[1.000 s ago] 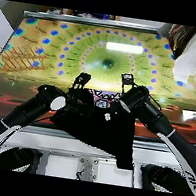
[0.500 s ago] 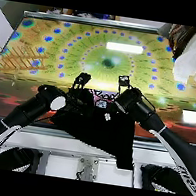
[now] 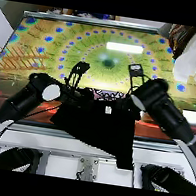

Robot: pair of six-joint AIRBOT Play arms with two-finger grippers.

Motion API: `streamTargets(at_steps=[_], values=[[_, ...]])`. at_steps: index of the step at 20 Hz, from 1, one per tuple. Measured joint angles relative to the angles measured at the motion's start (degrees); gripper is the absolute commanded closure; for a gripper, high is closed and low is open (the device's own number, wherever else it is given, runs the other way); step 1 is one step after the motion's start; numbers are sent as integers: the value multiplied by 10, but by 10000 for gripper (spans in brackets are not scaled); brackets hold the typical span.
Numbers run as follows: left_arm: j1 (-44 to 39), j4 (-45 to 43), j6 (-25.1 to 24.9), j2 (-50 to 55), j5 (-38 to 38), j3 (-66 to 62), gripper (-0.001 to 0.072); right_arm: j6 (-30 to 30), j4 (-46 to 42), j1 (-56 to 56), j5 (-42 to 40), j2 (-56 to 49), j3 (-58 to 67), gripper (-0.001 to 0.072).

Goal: Fold the clothes and pants, and hang the long-sleeved shirts on hangers.

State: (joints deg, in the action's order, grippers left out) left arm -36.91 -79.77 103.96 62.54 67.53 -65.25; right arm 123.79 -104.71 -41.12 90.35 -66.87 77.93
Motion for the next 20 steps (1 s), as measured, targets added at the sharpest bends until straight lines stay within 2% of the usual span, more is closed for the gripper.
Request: streamTargets(at_steps=[5, 12, 13, 14, 15, 20], values=[[-7, 5, 2, -22, 38, 11, 687, 12, 54, 0, 58, 51, 39, 694], [-12, 63, 21, -59, -37, 83, 686, 24, 90, -7, 73, 39, 24, 694], [-12, 66, 22, -55, -38, 82, 638, 24, 94, -7, 72, 33, 23, 694], [-12, 68, 21, -49, -39, 79, 319, 25, 98, -7, 72, 28, 23, 694], [-12, 71, 20, -43, -38, 75, 102, 26, 99, -8, 71, 23, 22, 694], [3, 77, -16, -24, -4, 16, 88, 26, 104, -8, 70, 14, 22, 694]])
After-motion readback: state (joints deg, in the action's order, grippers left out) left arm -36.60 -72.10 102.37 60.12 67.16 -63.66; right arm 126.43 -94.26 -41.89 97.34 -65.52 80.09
